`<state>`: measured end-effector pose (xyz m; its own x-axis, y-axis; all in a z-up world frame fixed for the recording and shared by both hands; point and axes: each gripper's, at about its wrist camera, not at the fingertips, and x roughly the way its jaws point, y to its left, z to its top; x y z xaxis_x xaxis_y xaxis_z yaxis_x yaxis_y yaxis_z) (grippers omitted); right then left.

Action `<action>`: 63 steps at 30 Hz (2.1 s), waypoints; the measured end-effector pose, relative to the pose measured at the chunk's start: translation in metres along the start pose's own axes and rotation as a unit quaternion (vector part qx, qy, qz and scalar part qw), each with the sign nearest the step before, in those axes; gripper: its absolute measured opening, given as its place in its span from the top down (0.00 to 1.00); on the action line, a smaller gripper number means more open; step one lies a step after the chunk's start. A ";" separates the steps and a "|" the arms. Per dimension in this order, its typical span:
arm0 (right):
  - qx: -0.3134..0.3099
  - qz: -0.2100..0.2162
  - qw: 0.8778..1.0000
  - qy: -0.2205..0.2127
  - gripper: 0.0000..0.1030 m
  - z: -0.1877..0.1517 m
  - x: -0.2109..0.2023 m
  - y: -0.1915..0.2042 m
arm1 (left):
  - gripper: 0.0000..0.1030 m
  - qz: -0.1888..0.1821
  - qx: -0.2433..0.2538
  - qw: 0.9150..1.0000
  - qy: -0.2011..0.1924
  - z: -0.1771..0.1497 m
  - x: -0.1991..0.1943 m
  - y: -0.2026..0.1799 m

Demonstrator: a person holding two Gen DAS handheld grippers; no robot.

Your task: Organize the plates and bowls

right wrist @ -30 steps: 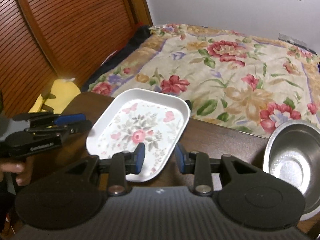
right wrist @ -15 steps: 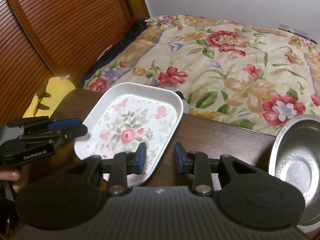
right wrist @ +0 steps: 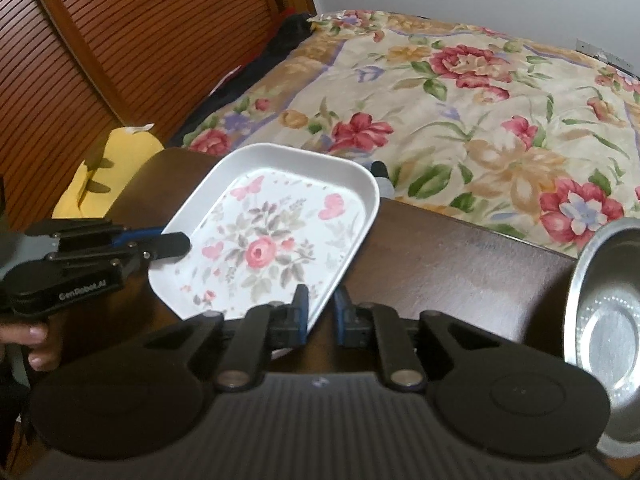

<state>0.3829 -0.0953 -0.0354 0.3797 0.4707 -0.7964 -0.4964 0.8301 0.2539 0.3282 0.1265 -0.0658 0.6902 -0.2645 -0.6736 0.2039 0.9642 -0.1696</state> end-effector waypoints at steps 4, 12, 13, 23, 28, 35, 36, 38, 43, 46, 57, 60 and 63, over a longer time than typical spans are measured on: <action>0.002 0.010 1.000 -0.014 0.86 -0.004 -0.018 0.005 | 0.88 -0.001 0.007 1.000 -0.013 0.001 -0.023 -0.006; 0.004 0.018 0.999 -0.048 0.86 -0.022 -0.064 0.021 | 0.87 -0.011 0.016 0.999 -0.043 -0.003 -0.073 -0.025; 0.004 0.016 0.999 -0.051 0.86 -0.025 -0.069 0.022 | 0.87 -0.011 0.016 0.999 -0.046 -0.005 -0.078 -0.028; 0.010 0.016 0.997 -0.078 0.86 -0.059 -0.106 0.030 | 0.87 -0.021 0.028 0.997 -0.068 -0.028 -0.122 -0.054; 0.010 0.011 0.997 -0.080 0.86 -0.080 -0.119 0.035 | 0.87 -0.028 0.031 0.997 -0.069 -0.044 -0.137 -0.066; 0.016 0.018 0.996 -0.088 0.86 -0.105 -0.138 0.041 | 0.87 -0.036 0.036 0.996 -0.075 -0.061 -0.164 -0.080; 0.017 0.020 0.996 -0.090 0.86 -0.108 -0.141 0.042 | 0.87 -0.036 0.037 0.996 -0.076 -0.062 -0.167 -0.081; 0.018 0.024 0.995 -0.094 0.86 -0.113 -0.146 0.044 | 0.87 -0.036 0.038 0.996 -0.077 -0.068 -0.175 -0.083; 0.018 0.031 0.994 -0.101 0.86 -0.130 -0.152 0.050 | 0.87 -0.033 0.037 0.996 -0.077 -0.083 -0.188 -0.088; 0.015 0.034 0.994 -0.103 0.86 -0.140 -0.150 0.054 | 0.87 -0.031 0.034 0.996 -0.078 -0.093 -0.194 -0.090; 0.038 0.045 0.993 -0.103 0.86 -0.183 -0.132 0.060 | 0.86 -0.025 0.017 0.997 -0.070 -0.135 -0.198 -0.093; 0.039 0.044 0.993 -0.103 0.86 -0.189 -0.128 0.062 | 0.86 -0.023 0.010 0.997 -0.066 -0.143 -0.195 -0.091; 0.042 0.044 0.993 -0.104 0.86 -0.191 -0.125 0.062 | 0.86 -0.021 0.009 0.998 -0.065 -0.149 -0.194 -0.091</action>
<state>0.1560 -0.1600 -0.0247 0.4951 0.5872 -0.6404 -0.4717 0.8006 0.3694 0.0721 0.0929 -0.0266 0.7648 -0.3061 -0.5669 0.2464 0.9520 -0.1817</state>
